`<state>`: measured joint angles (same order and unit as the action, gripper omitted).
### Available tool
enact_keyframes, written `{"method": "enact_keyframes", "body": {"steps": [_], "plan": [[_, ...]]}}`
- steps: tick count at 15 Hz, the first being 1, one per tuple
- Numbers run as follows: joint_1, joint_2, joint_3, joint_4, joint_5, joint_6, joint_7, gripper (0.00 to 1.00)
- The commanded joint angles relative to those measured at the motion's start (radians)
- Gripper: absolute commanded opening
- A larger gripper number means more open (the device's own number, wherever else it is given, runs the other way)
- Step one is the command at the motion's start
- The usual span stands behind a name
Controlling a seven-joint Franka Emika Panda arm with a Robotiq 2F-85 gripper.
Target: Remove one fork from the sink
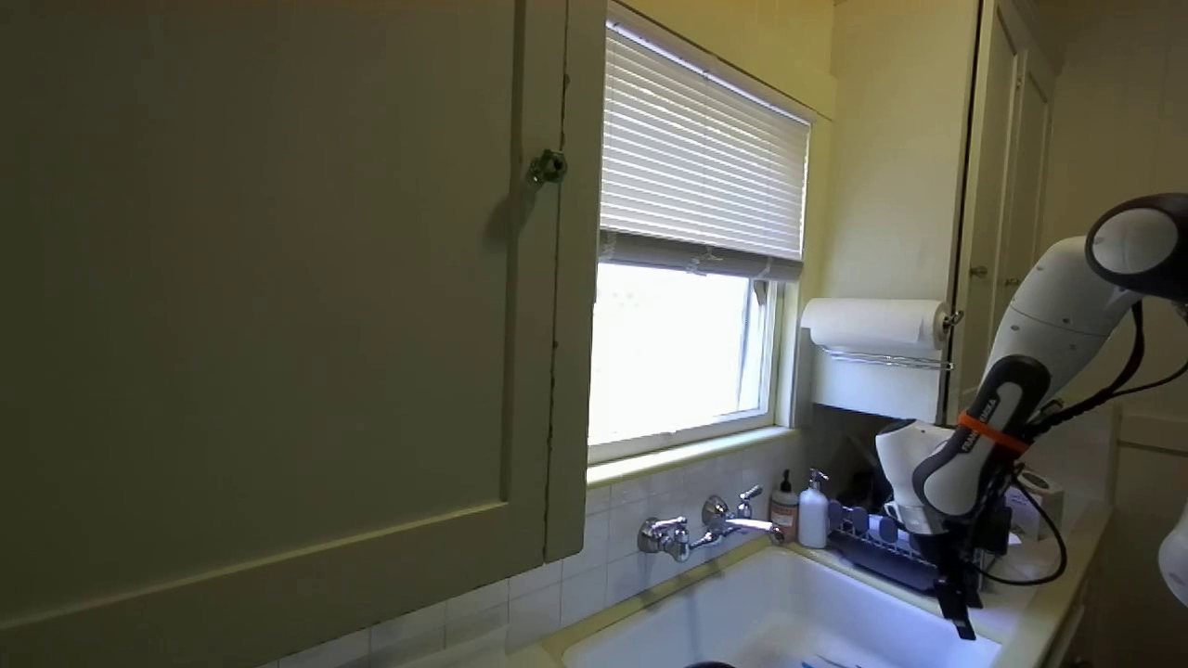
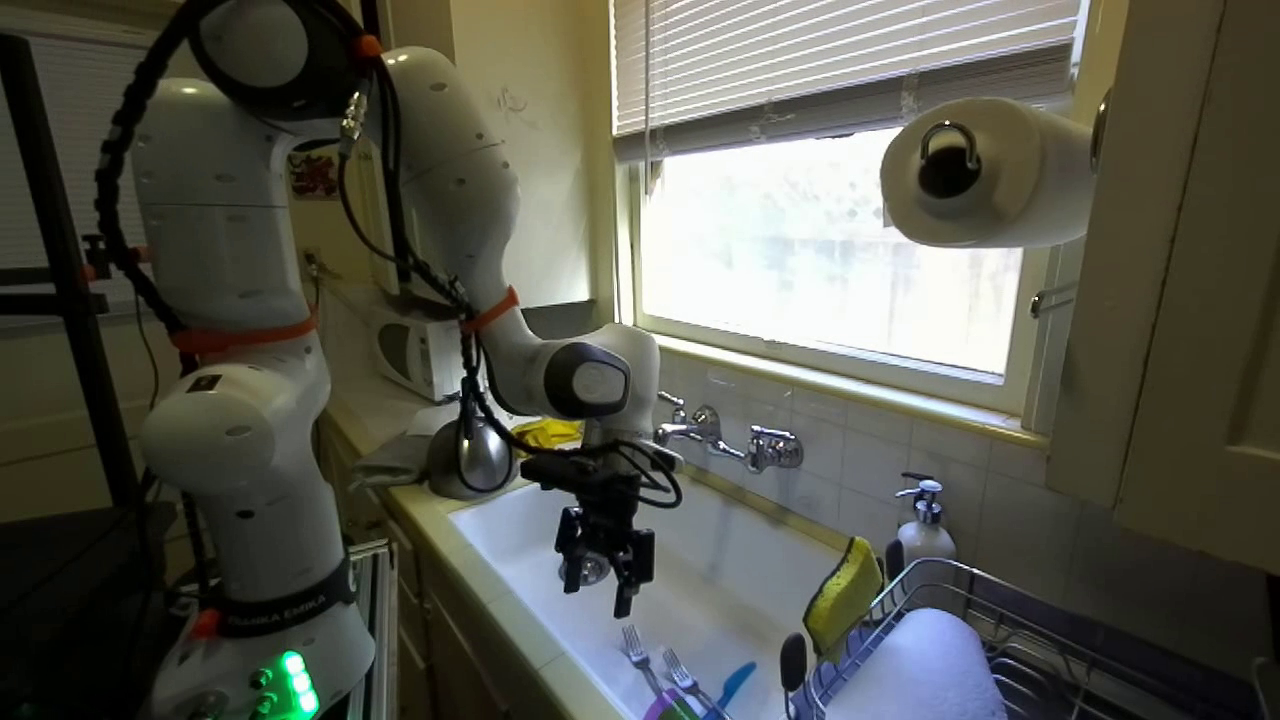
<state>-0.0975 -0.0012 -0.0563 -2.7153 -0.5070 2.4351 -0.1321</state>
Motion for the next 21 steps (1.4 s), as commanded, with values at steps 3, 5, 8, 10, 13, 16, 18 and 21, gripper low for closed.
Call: {"method": "enact_keyframes", "body": {"steps": [3,5,8,10,13,16,18,21], "plan": [[0.015,0.134,-0.011,0.029,0.022,0.176,0.286,1.0],[0.035,0.214,-0.023,0.059,-0.029,0.223,0.396,1.0],[0.046,0.346,-0.008,0.13,0.102,0.241,0.274,1.0],[0.019,0.429,0.031,0.198,0.213,0.213,0.13,1.0],[-0.008,0.524,0.087,0.315,0.344,0.077,-0.017,1.0],[0.031,0.501,0.053,0.286,0.328,0.114,0.012,1.0],[0.028,0.512,0.054,0.269,0.328,0.242,0.019,1.0],[0.008,0.572,0.077,0.263,0.376,0.497,0.027,1.0]]}}
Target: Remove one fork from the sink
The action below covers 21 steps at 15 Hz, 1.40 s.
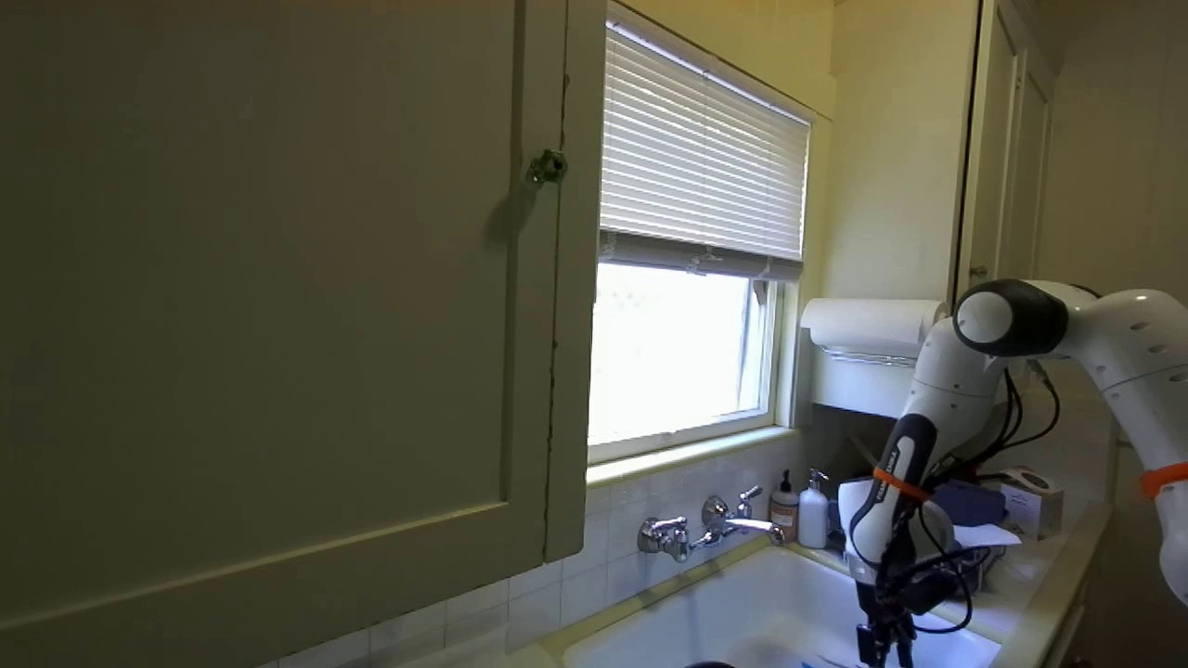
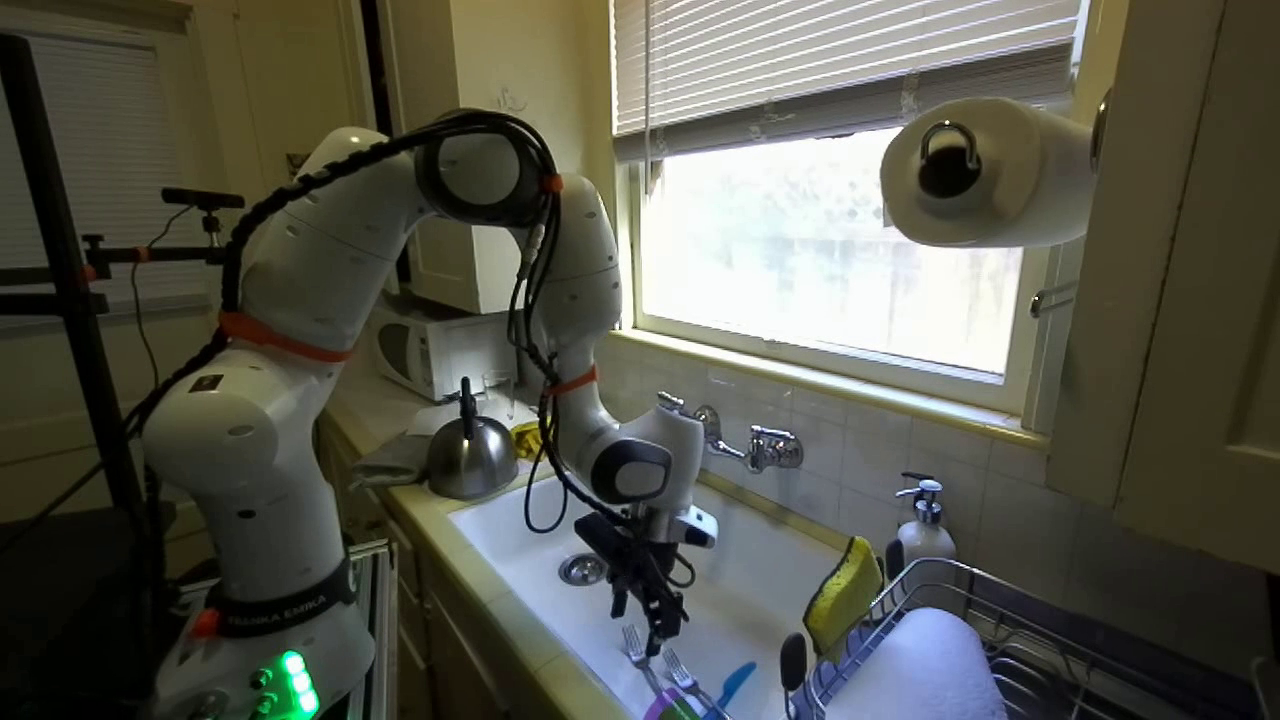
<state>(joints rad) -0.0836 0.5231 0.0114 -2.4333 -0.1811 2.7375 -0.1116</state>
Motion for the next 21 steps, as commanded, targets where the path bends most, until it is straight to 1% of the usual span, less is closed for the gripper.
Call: {"method": "enact_keyframes", "body": {"steps": [1,2,4,5,6,7,8,12,14,15,18,19,20,21], "plan": [[-0.015,0.068,0.021,-0.028,0.056,0.264,-0.007,1.0],[-0.022,0.092,0.035,-0.032,0.064,0.334,-0.012,1.0],[0.031,0.141,-0.007,-0.035,0.039,0.466,0.006,1.0],[0.043,0.169,-0.014,-0.029,0.038,0.506,0.004,1.0],[0.103,0.195,-0.067,-0.022,0.038,0.55,0.011,1.0],[0.091,0.224,-0.053,-0.012,0.044,0.567,0.003,1.0],[0.118,0.245,-0.074,-0.007,0.05,0.592,0.004,1.0],[0.153,0.325,-0.088,0.031,0.057,0.635,-0.002,1.0],[0.165,0.358,-0.09,0.057,0.06,0.656,-0.001,0.96],[0.17,0.37,-0.089,0.07,0.063,0.665,0.001,0.97],[0.185,0.398,-0.092,0.105,0.068,0.68,-0.001,0.92],[0.187,0.406,-0.091,0.118,0.069,0.679,0.0,0.92],[0.195,0.414,-0.096,0.13,0.073,0.68,0.001,0.88],[0.202,0.421,-0.101,0.142,0.076,0.68,0.002,0.89]]}}
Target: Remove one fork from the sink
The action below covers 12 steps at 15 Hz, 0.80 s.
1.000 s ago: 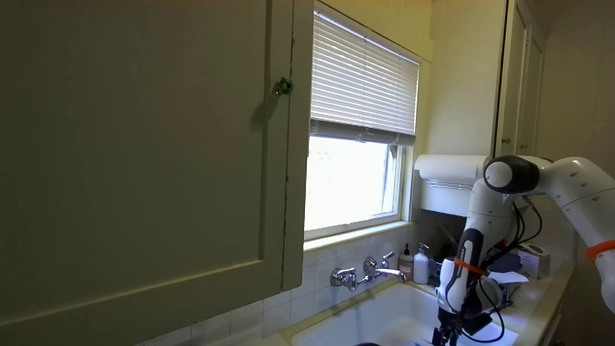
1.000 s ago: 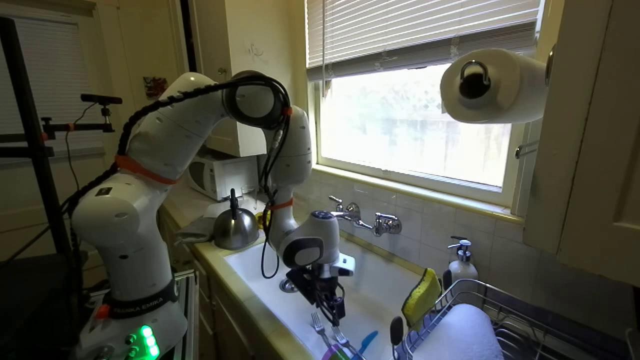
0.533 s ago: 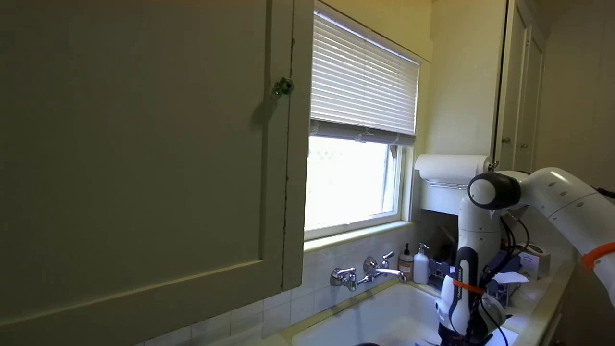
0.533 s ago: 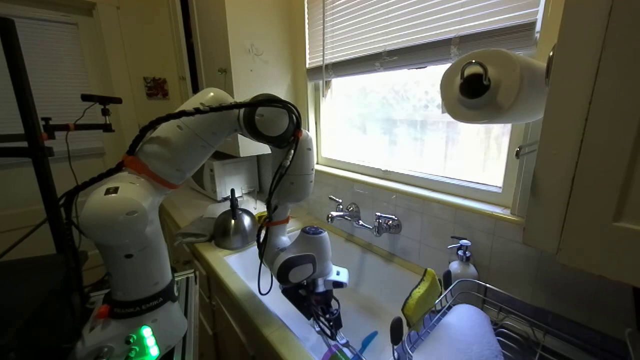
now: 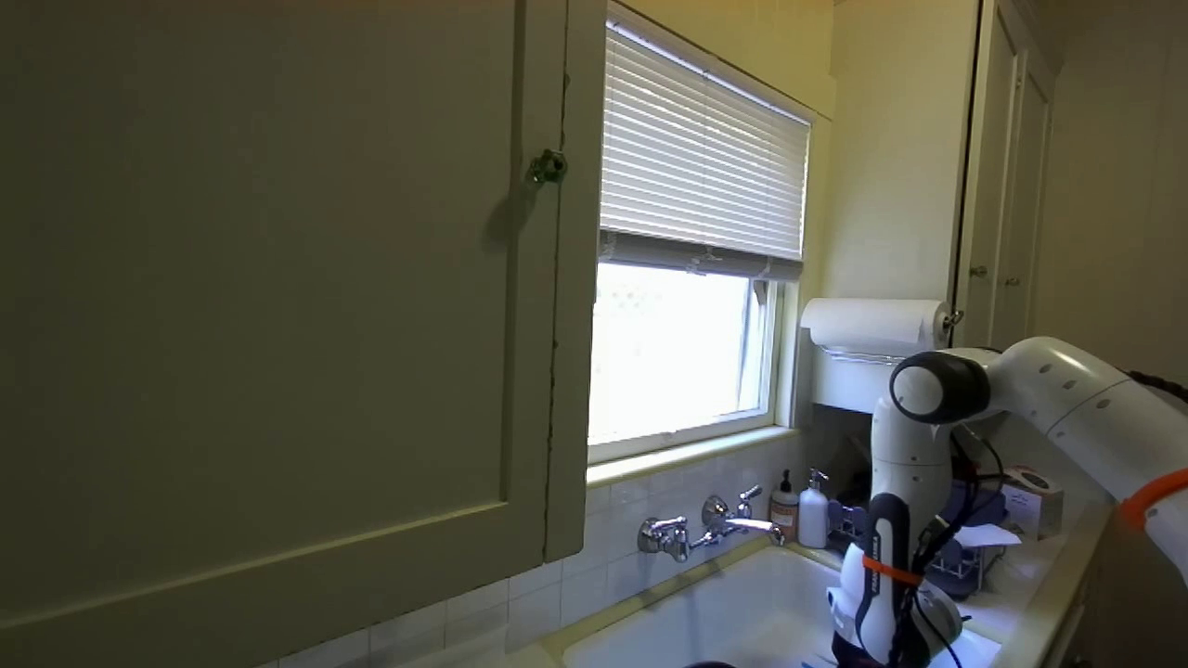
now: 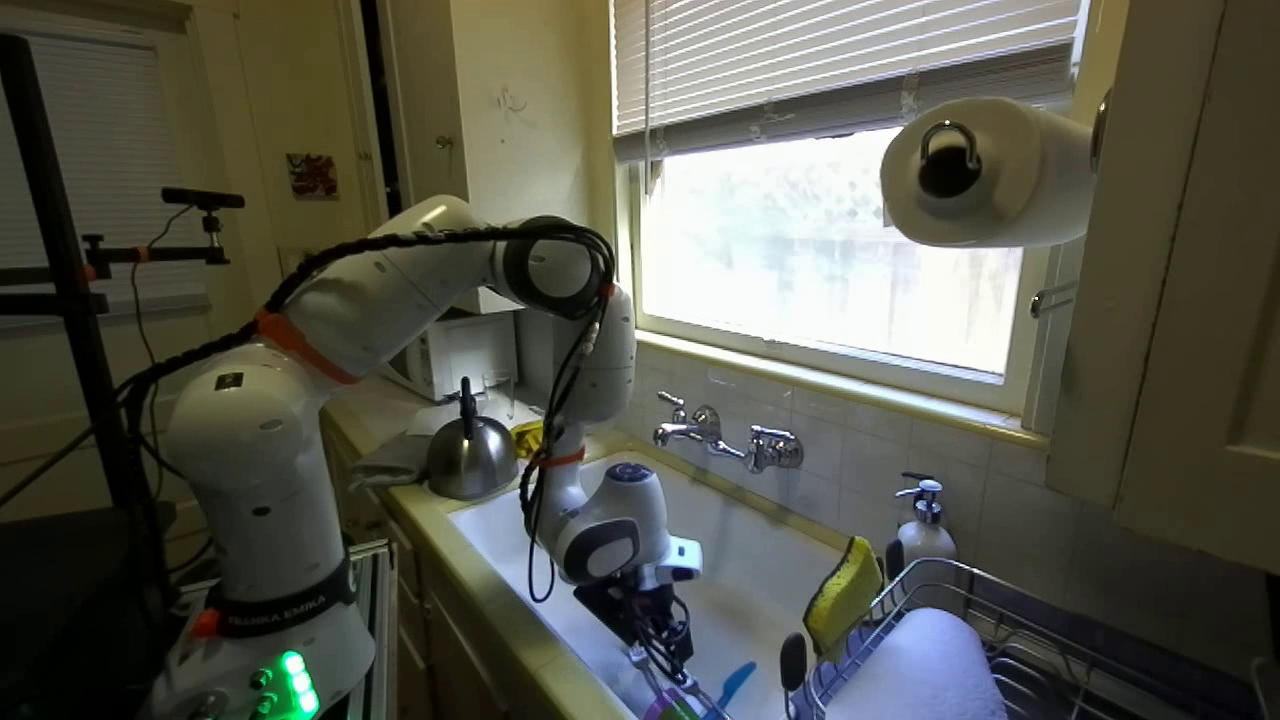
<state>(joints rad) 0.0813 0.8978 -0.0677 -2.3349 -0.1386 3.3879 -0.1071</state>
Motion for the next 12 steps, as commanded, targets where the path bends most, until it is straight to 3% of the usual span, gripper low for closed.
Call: {"method": "enact_keyframes", "body": {"steps": [1,7,8,10,11,12], "plan": [[0.039,0.053,-0.023,0.057,0.036,0.026,-0.001,0.87],[0.091,0.107,-0.048,0.135,0.07,0.006,0.01,0.72],[0.101,0.114,-0.053,0.141,0.08,0.003,0.014,0.74],[0.116,0.126,-0.062,0.154,0.093,0.0,0.017,0.49],[0.121,0.131,-0.065,0.159,0.098,-0.002,0.02,0.46],[0.129,0.132,-0.07,0.161,0.106,-0.004,0.022,0.36]]}}
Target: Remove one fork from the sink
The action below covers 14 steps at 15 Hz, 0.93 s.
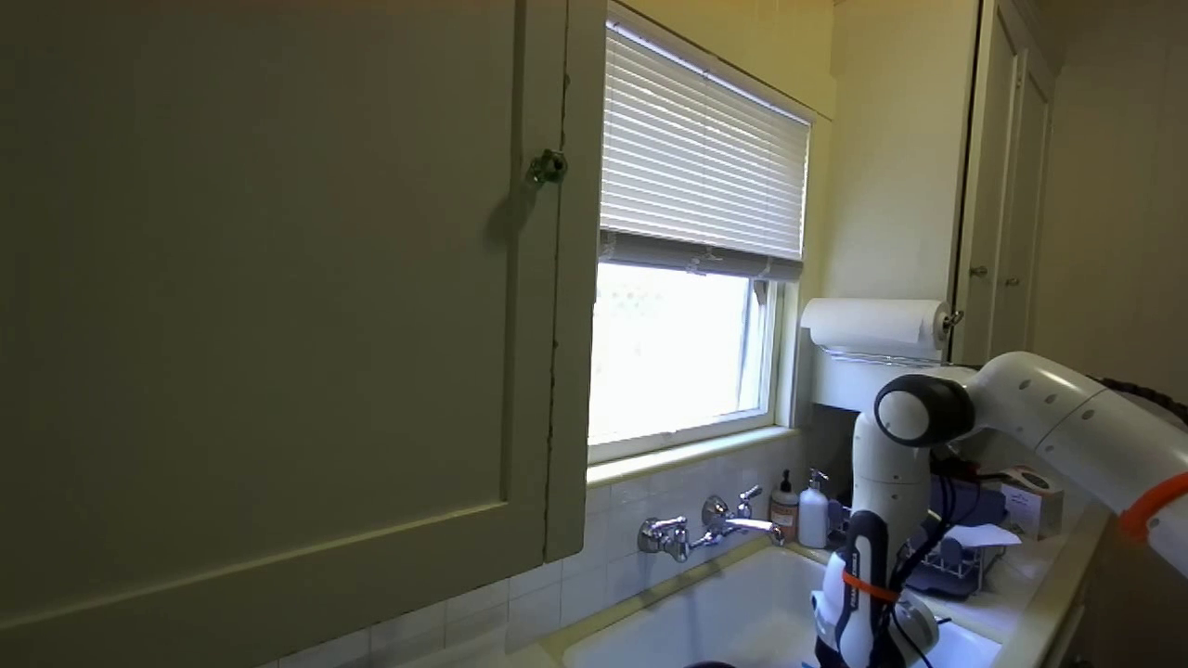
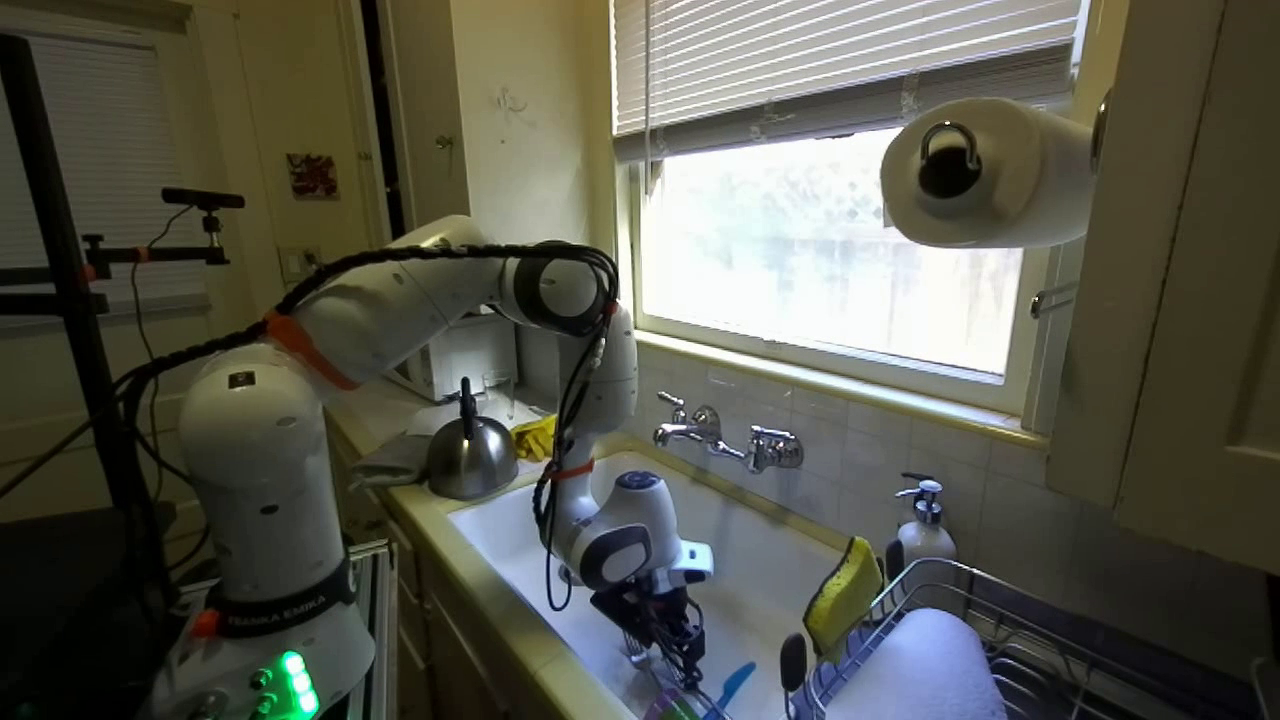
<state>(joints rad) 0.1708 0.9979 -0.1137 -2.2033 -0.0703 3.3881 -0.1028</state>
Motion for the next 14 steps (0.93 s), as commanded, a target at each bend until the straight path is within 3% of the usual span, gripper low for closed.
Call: {"method": "enact_keyframes", "body": {"steps": [1,3,4,6,14], "plan": [[0.051,0.022,-0.031,0.025,0.049,-0.012,0.025,0.28],[0.079,-0.021,-0.049,-0.003,0.078,-0.041,0.039,0.17],[0.1,-0.054,-0.065,-0.027,0.094,-0.056,0.046,0.16],[0.146,-0.125,-0.104,-0.07,0.122,-0.104,0.064,0.02],[0.213,-0.453,-0.225,-0.157,0.048,-0.397,0.11,0.01]]}}
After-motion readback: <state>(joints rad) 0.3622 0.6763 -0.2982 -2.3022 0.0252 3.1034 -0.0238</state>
